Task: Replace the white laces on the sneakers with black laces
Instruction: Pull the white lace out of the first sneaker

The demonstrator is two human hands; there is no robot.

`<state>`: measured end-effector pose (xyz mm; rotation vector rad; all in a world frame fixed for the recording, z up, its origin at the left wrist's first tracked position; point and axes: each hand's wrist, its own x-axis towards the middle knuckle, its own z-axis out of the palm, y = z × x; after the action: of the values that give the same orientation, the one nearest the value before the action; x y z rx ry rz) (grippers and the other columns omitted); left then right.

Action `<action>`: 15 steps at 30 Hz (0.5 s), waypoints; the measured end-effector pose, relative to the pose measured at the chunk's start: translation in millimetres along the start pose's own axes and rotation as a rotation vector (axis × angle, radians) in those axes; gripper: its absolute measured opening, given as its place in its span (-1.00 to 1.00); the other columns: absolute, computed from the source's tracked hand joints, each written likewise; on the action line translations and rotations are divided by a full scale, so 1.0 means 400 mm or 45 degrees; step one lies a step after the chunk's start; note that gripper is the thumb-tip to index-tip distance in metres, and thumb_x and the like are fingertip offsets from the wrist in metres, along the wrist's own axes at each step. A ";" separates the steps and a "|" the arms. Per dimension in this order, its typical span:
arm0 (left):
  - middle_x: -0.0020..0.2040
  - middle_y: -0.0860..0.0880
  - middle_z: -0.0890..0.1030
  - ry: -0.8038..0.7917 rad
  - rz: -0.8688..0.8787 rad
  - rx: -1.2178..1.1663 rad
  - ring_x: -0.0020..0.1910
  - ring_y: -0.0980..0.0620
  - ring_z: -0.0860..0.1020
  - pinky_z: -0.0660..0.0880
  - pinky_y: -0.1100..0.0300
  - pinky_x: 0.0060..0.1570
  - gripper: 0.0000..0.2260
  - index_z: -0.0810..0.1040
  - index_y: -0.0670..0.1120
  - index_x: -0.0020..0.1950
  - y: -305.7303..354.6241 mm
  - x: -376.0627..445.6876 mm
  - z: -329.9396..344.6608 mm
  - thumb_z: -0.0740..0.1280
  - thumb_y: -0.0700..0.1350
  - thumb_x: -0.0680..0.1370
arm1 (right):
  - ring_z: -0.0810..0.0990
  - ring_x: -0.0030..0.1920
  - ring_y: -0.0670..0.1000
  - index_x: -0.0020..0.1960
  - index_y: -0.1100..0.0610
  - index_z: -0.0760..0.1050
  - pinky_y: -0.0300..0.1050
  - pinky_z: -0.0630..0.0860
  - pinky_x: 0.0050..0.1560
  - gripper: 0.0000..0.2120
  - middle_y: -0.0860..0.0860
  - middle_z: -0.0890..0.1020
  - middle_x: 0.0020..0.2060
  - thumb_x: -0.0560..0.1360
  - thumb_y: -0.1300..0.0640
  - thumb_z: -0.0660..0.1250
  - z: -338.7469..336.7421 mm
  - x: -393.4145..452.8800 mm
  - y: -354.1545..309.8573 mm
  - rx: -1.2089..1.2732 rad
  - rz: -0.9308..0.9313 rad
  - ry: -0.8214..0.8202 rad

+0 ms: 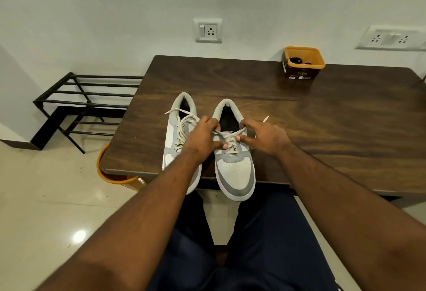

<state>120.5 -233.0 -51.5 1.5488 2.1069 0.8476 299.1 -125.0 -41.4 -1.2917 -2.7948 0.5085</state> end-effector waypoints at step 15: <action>0.55 -0.02 0.02 0.281 -0.085 -0.542 0.43 -0.11 0.35 0.41 0.00 0.36 -0.36 0.38 0.25 0.29 0.001 -0.123 0.138 0.56 0.02 0.28 | 0.27 0.43 -0.06 -0.18 0.05 0.54 -0.10 0.35 0.32 -0.86 -0.04 0.21 0.51 0.54 0.21 0.35 0.068 -0.044 -0.110 1.163 0.149 0.345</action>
<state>170.8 -266.5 -94.3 1.2011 1.9373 1.3891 274.2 -172.4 -51.7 -1.1533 -1.8537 1.2875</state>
